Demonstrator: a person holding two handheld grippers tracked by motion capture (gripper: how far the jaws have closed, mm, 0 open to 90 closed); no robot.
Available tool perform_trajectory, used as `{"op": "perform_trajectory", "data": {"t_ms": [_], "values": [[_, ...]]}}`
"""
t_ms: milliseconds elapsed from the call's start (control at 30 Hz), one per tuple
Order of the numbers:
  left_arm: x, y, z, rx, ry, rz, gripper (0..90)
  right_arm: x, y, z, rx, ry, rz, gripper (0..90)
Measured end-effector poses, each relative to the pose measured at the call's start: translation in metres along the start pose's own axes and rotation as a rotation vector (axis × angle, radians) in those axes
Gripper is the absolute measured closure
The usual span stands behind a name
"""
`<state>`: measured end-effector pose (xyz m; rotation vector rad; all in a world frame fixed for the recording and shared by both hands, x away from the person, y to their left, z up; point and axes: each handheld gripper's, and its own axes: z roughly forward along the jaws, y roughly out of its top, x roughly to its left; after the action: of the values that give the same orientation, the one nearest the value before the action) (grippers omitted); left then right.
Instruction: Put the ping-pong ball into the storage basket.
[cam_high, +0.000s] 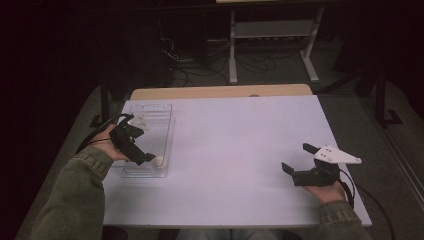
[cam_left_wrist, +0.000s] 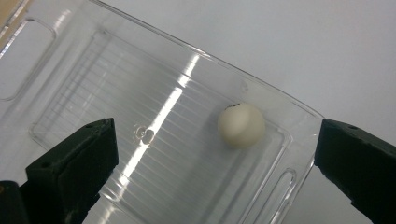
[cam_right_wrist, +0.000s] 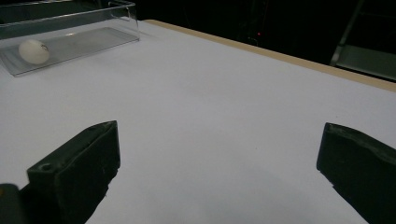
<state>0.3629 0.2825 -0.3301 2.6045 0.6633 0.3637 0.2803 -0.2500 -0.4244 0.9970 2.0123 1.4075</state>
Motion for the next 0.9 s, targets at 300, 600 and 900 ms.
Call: {"op": "perform_trajectory", "data": {"t_ms": [300, 600, 900], "values": [[0.002, -0.011, -0.013, -0.085, 0.024, -0.033, 0.0, 0.000, 0.000, 0.000, -0.002, 0.001, 0.003, 0.0], [0.001, -0.024, -0.008, -0.160, 0.002, -0.074, 0.0, 0.000, 0.000, 0.000, -0.001, 0.002, 0.005, 0.0], [-0.003, -0.040, -0.007, -0.243, 0.023, -0.124, 0.0, 0.000, 0.000, 0.000, 0.001, 0.002, 0.004, 0.0]]}}
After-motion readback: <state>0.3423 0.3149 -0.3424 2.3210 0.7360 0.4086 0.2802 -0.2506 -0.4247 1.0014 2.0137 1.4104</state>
